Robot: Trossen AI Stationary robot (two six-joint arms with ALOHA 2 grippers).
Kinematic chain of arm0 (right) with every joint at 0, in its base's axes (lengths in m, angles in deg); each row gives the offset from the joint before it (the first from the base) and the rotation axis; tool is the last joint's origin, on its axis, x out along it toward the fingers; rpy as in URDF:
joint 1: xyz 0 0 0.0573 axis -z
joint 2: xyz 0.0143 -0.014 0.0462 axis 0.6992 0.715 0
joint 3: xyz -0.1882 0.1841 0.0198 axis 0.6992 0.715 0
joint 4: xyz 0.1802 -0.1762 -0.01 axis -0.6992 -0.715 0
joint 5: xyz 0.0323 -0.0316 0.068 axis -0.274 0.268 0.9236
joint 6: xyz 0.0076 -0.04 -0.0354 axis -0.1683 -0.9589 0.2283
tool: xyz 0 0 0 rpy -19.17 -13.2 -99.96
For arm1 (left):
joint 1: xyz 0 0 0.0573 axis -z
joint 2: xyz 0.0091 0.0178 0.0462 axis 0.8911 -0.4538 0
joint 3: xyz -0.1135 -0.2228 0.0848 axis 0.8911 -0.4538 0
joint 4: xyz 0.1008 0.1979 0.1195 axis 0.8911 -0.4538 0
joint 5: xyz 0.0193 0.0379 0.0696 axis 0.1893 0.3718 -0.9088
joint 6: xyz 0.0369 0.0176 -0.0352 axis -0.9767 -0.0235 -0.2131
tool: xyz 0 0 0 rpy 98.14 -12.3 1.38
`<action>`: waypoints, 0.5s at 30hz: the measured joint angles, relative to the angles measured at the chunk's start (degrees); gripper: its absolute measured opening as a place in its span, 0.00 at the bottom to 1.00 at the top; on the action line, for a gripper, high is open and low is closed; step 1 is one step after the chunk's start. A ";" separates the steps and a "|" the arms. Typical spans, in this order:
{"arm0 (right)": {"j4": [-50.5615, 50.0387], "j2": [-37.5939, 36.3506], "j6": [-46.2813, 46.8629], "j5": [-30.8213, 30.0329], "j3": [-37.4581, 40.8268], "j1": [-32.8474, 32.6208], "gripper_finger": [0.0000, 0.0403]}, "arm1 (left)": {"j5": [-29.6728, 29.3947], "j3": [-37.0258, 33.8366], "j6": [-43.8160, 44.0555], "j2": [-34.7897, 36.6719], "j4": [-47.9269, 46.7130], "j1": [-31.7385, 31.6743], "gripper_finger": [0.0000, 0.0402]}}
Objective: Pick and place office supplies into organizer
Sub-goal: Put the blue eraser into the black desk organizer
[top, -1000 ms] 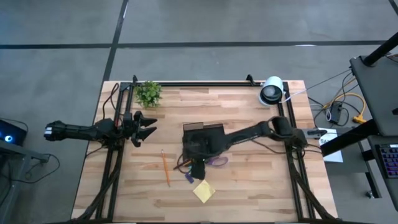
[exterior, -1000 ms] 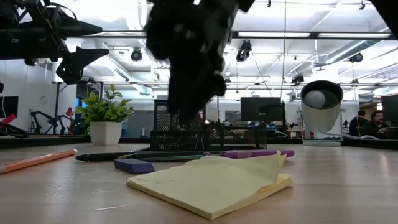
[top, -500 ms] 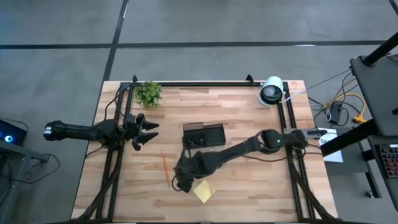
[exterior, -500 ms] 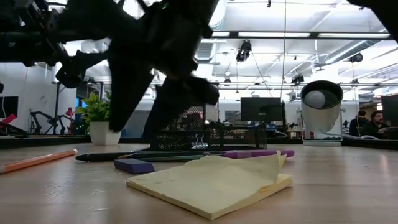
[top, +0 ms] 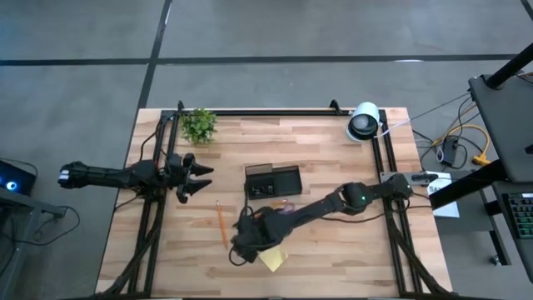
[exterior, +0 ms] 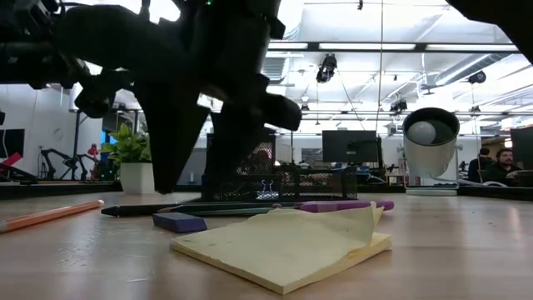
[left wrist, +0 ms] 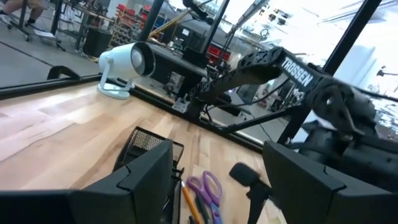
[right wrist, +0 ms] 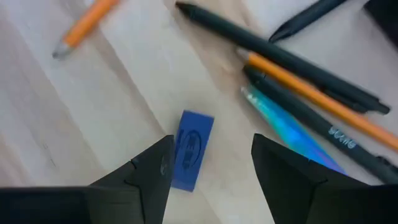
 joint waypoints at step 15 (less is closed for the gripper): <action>3.12 2.38 -2.34 0.35 0.06 -0.14 0.50 | 0.04 -0.09 -0.52 0.22 -1.59 0.01 0.59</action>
